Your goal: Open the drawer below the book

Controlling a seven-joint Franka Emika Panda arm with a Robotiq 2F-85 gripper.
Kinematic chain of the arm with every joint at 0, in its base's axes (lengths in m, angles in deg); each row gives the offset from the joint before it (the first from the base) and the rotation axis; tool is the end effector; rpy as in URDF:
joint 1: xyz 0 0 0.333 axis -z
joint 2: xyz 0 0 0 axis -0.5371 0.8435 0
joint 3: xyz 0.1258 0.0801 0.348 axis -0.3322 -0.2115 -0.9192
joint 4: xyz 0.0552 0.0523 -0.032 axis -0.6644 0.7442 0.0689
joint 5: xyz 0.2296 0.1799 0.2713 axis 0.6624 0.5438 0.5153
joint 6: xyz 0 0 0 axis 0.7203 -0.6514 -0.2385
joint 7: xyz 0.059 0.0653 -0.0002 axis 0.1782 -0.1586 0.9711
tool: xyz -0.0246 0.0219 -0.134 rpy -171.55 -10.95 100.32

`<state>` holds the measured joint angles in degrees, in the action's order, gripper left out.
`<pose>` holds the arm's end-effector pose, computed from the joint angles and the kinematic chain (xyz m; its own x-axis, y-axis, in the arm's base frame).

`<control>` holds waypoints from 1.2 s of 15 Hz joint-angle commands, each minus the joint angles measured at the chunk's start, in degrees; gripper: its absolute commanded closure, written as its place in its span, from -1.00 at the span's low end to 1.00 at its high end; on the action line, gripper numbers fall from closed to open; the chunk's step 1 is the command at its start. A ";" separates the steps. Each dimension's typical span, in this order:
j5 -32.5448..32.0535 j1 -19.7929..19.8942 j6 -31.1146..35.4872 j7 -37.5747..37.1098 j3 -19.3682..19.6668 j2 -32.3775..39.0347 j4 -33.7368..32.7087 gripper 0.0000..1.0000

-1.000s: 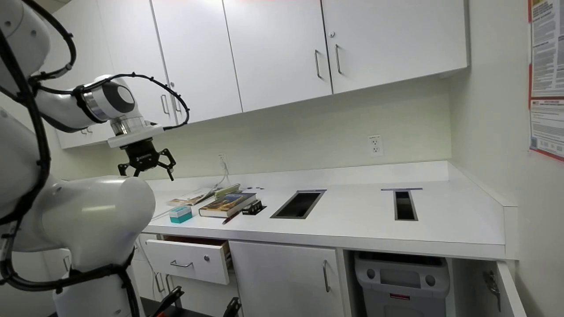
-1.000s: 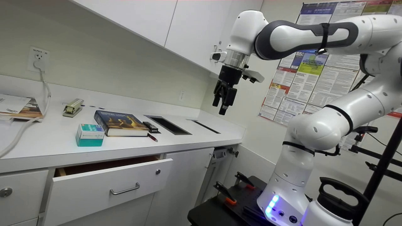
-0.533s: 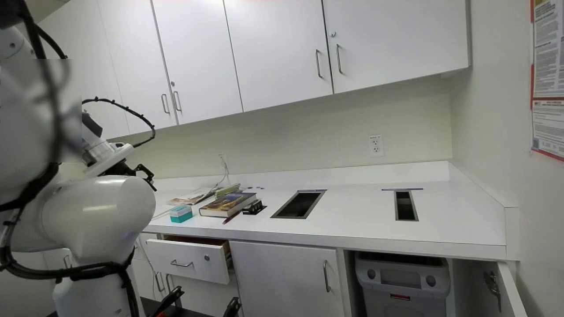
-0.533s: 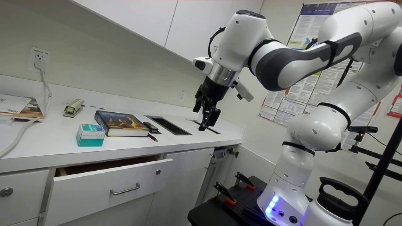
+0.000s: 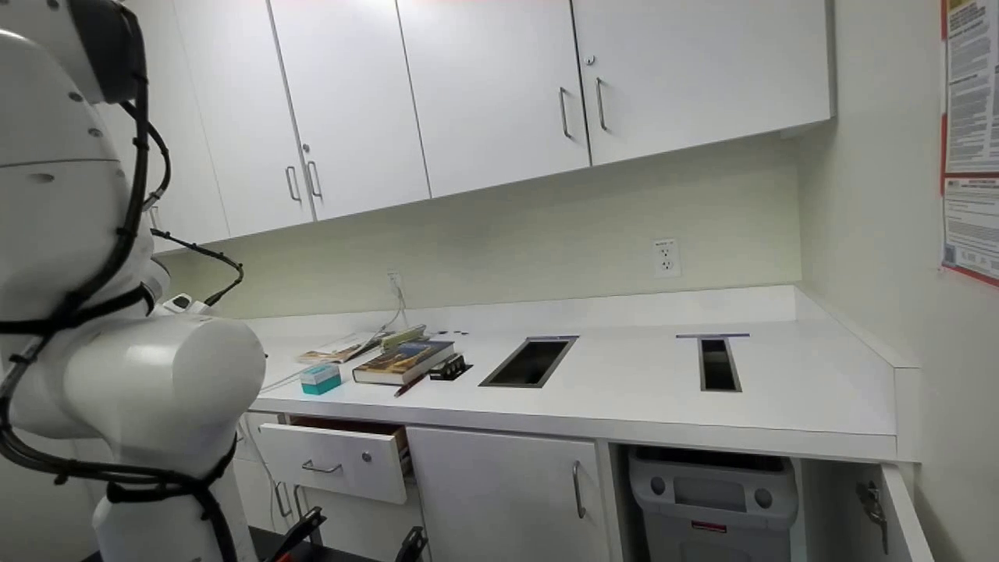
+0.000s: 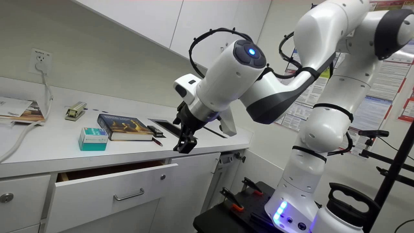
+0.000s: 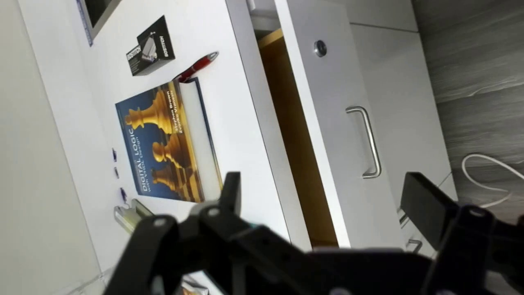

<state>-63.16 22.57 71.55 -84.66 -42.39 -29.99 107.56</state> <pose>0.2440 0.3781 0.3392 0.3768 0.9259 -0.0260 0.6867 -0.2604 0.6787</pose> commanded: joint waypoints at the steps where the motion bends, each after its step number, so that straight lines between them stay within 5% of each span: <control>1: -13.37 2.63 -7.20 -8.70 -3.51 14.34 -6.14 -1.00; 3: -15.50 -4.15 -7.52 -7.17 3.33 20.44 -8.31 -1.00; 4: -12.12 -4.69 -4.03 -6.30 4.35 12.09 -4.10 -1.00; 5: -12.36 -6.05 -3.93 -6.29 6.09 14.25 -4.76 -1.00; 10: -12.22 -7.50 -4.01 -6.36 7.38 13.57 -4.79 -1.00; 18: -23.41 -22.67 -18.91 -22.04 15.08 30.95 -12.25 -1.00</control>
<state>-82.19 5.23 58.11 -100.40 -30.47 -7.05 100.06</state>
